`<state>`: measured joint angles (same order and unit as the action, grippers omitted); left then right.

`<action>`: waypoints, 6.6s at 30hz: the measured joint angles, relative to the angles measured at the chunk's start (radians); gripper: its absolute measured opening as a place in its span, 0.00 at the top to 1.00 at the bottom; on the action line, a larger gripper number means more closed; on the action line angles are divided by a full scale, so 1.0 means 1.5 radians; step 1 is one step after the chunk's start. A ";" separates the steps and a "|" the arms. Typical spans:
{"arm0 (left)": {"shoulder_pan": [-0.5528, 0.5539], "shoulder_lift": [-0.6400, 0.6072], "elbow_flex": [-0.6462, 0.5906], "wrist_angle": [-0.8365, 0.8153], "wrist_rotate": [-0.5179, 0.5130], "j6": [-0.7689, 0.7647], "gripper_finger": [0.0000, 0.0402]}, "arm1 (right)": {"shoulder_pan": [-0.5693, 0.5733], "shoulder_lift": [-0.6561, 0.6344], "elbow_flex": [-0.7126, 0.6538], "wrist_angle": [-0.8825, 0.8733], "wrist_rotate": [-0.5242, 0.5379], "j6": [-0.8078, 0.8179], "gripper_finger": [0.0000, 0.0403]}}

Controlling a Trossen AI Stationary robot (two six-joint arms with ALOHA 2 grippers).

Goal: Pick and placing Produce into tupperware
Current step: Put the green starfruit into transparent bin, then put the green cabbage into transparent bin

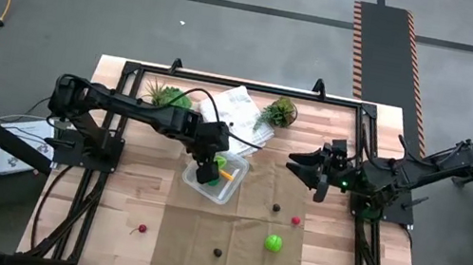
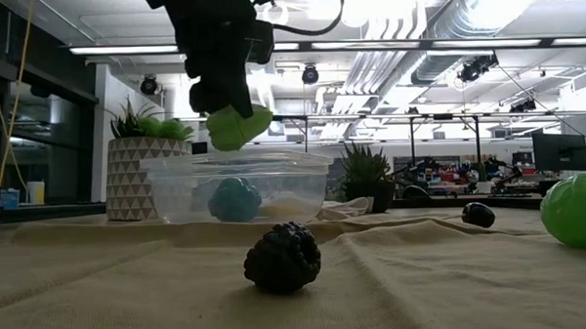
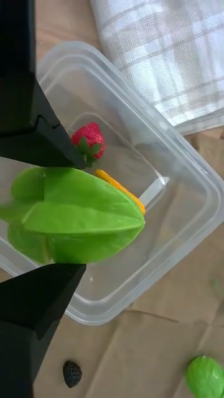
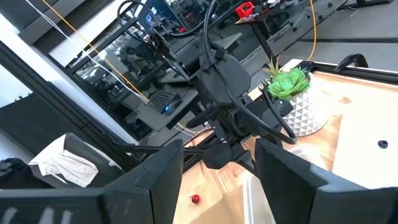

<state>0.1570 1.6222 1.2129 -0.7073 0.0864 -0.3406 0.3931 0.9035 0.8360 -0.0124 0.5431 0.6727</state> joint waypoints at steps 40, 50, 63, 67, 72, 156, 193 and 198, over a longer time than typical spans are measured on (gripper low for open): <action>-0.038 -0.189 0.000 0.092 0.128 -0.227 0.61 | 0.000 -0.179 0.000 -0.124 -0.155 -0.039 0.53; -0.230 -0.260 0.000 0.165 -0.048 -0.337 0.66 | 0.000 -0.165 0.000 -0.169 -0.211 0.023 0.53; -0.402 -0.257 0.000 0.148 -0.333 -0.490 0.65 | 0.000 0.111 0.258 -0.624 -0.288 0.094 0.53; -0.408 -0.257 0.000 0.129 -0.355 -0.504 0.65 | 0.000 0.184 0.339 -0.684 -0.286 0.183 0.53; -0.406 -0.257 0.000 0.087 -0.358 -0.504 0.65 | 0.000 0.257 0.385 -0.712 -0.281 0.330 0.53; -0.406 -0.256 0.000 -0.090 -0.256 -0.230 0.65 | 0.109 0.738 0.386 -0.618 -0.374 1.095 0.32; -0.406 -0.256 0.000 -0.089 -0.254 -0.232 0.65 | 0.109 0.738 0.386 -0.634 -0.357 1.087 0.37; -0.406 -0.256 0.000 -0.089 -0.254 -0.232 0.65 | 0.109 0.737 0.386 -0.634 -0.357 1.087 0.42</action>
<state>-0.4519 1.2377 1.2125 -0.8402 -0.2952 -0.6888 0.5564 2.0094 1.4155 -0.9639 0.0079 2.3035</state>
